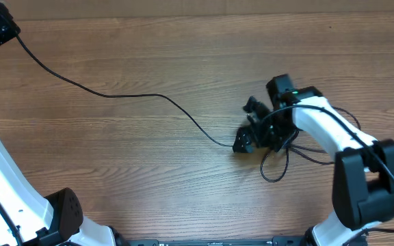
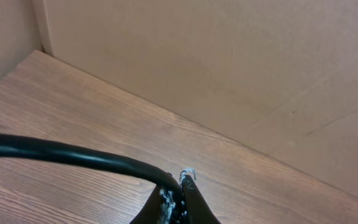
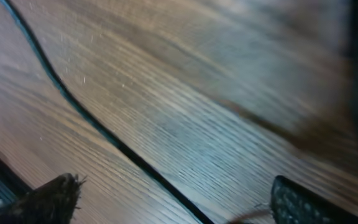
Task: Untangle cables
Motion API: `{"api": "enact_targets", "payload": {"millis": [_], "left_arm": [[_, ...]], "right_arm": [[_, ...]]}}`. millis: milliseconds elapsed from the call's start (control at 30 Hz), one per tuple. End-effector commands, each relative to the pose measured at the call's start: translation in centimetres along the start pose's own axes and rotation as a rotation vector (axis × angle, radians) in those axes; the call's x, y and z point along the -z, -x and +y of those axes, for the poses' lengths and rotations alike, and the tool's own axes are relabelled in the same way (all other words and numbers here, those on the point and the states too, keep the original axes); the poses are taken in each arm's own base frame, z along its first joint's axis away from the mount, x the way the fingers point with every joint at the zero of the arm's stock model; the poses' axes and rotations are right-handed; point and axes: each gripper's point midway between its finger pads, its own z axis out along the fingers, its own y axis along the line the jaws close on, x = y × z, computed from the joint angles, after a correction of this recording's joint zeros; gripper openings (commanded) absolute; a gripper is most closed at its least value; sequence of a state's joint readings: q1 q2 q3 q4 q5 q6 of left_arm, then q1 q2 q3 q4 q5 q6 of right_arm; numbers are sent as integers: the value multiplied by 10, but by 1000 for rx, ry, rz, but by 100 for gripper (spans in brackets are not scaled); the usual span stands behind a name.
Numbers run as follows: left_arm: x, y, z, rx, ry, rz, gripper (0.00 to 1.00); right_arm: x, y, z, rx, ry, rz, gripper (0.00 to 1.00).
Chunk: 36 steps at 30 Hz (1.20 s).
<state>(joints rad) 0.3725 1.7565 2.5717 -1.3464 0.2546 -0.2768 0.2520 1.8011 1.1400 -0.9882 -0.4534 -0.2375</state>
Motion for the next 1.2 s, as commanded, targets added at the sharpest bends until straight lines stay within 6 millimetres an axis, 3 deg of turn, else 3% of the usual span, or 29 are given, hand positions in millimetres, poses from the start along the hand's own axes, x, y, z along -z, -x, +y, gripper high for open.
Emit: {"api": "enact_targets", "payload": {"millis": [0, 67, 267, 467, 600, 667, 733, 900, 1033, 1167], "left_arm": [[-5, -3, -2, -21, -12, 15, 4], [-5, -4, -1, -20, -11, 19, 4], [-10, -10, 0, -13, -12, 49, 4], [-30, -35, -8, -13, -32, 160, 4], [-47, -60, -15, -42, -40, 267, 4], [-54, -77, -23, -79, -53, 330, 4], [-62, -106, -40, -149, -82, 435, 4], [-73, -157, -63, -269, -68, 606, 4], [-86, -196, -77, -366, -28, 708, 4], [-96, -239, -63, -441, 115, 827, 4]], "right_arm": [[-16, -11, 11, 81, 9, 57, 91], [-20, -15, 13, 93, 11, 71, 86], [-23, -20, 24, 96, 64, 79, 58], [-19, -14, 46, 93, 184, 53, 5], [0, 2, 64, 88, 241, 25, 4], [14, 16, 70, 67, 241, -2, 4], [38, 43, 70, -28, 171, -56, 4], [90, 78, 48, -227, 15, -175, 4], [132, 90, 22, -371, -51, -263, 6], [155, 87, -3, -449, -58, -298, 15]]}}
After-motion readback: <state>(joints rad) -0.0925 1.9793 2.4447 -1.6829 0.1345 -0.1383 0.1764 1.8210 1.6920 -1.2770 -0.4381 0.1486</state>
